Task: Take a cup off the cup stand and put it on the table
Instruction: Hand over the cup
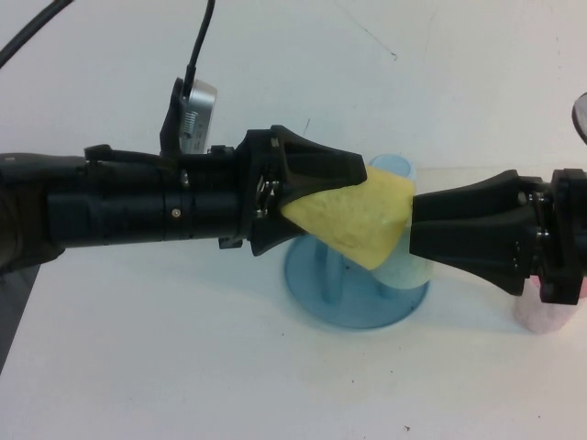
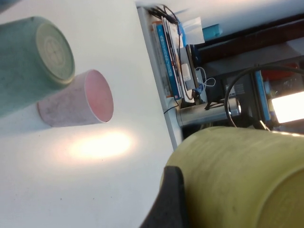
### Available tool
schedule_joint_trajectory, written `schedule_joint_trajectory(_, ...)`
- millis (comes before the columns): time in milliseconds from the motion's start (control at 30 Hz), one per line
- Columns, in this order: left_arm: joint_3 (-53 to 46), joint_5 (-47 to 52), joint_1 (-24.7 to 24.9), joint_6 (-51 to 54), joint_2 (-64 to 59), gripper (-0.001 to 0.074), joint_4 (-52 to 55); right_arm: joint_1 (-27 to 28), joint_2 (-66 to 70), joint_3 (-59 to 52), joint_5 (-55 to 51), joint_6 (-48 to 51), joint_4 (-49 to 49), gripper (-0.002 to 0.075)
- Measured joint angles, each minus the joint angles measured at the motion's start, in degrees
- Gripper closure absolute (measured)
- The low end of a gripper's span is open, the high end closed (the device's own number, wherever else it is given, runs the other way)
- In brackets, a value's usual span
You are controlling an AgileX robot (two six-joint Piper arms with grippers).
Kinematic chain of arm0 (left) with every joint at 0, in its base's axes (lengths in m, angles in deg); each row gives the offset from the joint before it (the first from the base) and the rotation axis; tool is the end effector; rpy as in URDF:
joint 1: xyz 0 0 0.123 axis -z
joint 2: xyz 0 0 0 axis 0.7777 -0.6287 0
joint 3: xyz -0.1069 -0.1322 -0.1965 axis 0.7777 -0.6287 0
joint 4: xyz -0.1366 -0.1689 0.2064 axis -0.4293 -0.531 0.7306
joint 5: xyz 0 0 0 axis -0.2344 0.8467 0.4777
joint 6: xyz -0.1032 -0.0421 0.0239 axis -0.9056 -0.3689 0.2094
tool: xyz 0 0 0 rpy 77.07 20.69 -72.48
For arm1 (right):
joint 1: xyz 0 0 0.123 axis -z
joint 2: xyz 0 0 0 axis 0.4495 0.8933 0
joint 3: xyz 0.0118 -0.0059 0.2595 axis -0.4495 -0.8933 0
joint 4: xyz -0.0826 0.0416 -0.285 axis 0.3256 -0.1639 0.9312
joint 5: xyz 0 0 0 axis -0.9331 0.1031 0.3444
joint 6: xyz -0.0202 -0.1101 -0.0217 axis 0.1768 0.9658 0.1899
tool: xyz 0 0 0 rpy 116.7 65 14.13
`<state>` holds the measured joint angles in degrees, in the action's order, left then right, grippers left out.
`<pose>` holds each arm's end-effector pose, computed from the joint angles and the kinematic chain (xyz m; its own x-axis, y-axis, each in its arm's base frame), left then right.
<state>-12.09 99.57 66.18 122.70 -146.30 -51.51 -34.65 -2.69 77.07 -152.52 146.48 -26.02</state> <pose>0.3329 -0.1886 0.2514 -0.9299 -0.2421 -0.2768 0.2240 0.2241 -0.9485 0.2923 0.1460 0.2285 -0.3322 -0.0188 -0.9430 -0.9060 0.2845 0.3135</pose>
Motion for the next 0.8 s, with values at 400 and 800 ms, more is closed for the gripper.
schedule_joint_trajectory(400,0.00,0.48,0.00,2.66,0.00,0.0153,0.00,0.00,3.77,0.20,0.00,-16.12,0.00,0.0331)
schedule_joint_trajectory(800,0.00,0.58,0.00,4.71,0.00,0.0153,0.00,0.00,4.63,0.45,0.55,-20.78,0.00,0.0331)
